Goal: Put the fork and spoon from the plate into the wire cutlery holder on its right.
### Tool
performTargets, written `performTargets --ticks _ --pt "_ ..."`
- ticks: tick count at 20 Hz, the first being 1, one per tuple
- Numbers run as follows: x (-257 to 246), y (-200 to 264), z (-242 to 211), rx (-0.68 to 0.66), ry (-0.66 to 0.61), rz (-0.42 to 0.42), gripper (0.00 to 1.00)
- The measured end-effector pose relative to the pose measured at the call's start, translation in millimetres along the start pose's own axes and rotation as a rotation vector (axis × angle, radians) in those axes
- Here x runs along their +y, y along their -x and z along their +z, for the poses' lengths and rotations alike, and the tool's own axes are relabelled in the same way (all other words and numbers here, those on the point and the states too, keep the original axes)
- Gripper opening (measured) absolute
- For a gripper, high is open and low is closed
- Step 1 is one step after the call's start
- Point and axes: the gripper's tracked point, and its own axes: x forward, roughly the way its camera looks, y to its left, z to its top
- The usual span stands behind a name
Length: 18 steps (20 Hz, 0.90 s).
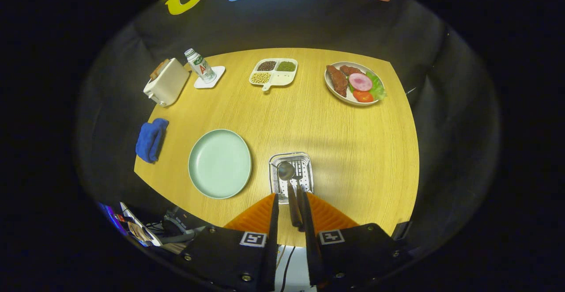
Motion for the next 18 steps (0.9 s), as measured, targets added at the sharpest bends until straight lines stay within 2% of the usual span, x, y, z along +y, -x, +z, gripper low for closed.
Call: performTargets --ticks 5,6,13,18 --pt "11 20 2 -0.094 -0.043 0.007 0.29" --pt "18 26 5 -0.134 -0.040 0.009 0.32" --pt "80 81 29 -0.588 0.097 -0.057 0.34" --pt "135 114 18 -0.834 0.098 -0.049 0.34"
